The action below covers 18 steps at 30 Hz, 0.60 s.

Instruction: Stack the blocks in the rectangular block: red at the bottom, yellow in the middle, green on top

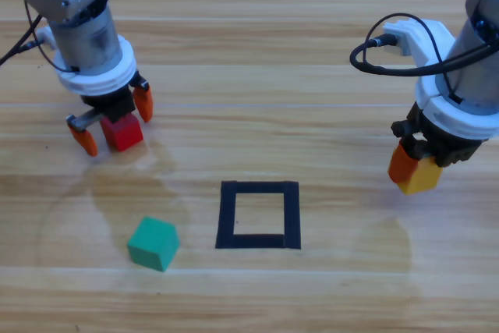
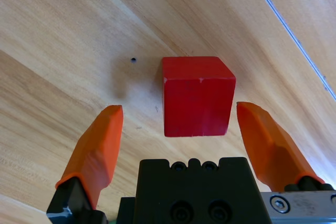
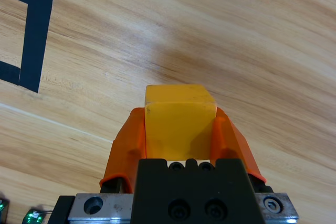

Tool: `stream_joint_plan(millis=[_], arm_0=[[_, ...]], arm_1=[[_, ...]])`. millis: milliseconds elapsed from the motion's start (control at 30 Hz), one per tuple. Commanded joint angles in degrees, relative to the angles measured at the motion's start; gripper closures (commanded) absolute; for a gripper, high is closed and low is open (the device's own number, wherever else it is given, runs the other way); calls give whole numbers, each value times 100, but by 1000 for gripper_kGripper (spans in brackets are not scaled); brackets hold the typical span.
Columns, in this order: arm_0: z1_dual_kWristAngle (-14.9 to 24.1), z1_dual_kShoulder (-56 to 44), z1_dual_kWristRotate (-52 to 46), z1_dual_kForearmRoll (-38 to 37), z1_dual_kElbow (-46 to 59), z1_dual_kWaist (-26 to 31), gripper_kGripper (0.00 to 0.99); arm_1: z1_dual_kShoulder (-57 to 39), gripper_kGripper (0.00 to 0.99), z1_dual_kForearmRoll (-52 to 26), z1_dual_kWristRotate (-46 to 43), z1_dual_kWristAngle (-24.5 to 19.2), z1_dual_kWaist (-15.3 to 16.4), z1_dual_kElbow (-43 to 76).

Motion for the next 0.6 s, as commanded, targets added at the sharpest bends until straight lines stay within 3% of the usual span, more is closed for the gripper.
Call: stream_joint_plan(millis=[33, 233, 267, 367, 433, 533, 600], arm_0=[[41, 359, 112, -8, -4, 126, 134], [15, 421, 182, -228, 155, 126, 266], [6, 438, 209, -246, 155, 126, 323], [15, 474, 367, -246, 155, 135, 626], [15, 526, 455, -246, 155, 153, 748], [-3, 597, 604, -246, 93, 153, 837], [6, 605, 771, -219, -30, 153, 844]], arm_1=[[-48, 990, -231, -8, 55, 214, 223], [-48, 990, -275, -44, -77, 302, 284], [-57, 990, -275, -35, -77, 302, 284], [-92, 990, -345, -17, -68, 302, 346], [-92, 990, -354, -8, -68, 302, 364], [-127, 990, -363, -8, -68, 302, 372], [-162, 990, -363, -8, -68, 302, 381]])
